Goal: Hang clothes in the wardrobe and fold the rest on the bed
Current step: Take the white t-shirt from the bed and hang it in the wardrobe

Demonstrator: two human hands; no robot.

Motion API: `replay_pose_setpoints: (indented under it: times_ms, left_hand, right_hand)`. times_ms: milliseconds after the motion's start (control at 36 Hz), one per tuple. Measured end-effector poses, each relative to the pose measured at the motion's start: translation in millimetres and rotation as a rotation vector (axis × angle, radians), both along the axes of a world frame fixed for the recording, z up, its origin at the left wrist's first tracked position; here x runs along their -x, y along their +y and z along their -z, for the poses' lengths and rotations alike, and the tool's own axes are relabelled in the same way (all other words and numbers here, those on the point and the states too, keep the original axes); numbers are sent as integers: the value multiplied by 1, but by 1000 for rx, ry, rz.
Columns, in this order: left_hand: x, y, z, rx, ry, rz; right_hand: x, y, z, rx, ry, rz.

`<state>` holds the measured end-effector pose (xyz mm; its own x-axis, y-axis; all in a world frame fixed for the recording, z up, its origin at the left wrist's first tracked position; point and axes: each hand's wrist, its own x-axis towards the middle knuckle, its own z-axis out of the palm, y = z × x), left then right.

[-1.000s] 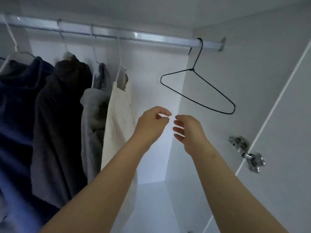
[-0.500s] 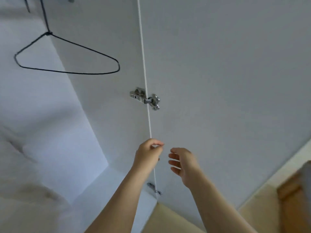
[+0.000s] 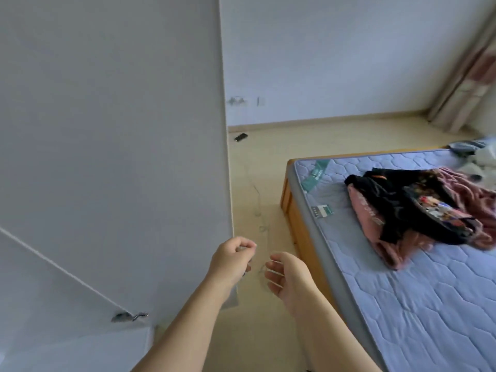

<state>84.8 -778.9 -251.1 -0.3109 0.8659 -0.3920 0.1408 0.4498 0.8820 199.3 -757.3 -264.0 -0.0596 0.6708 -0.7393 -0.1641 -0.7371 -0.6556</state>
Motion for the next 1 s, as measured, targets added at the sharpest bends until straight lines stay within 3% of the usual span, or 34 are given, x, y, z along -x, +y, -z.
replay_pose_setpoints:
  times_ms: [250, 500, 1000]
  left_hand:
    - [-142, 81, 4, -3, -31, 244]
    - [-248, 151, 19, 34, -12, 359]
    - [-339, 316, 47, 110, 54, 692]
  right_hand:
    - [-147, 54, 1, -7, -16, 252]
    - [-265, 95, 7, -8, -50, 368]
    - [-347, 207, 54, 119, -22, 652]
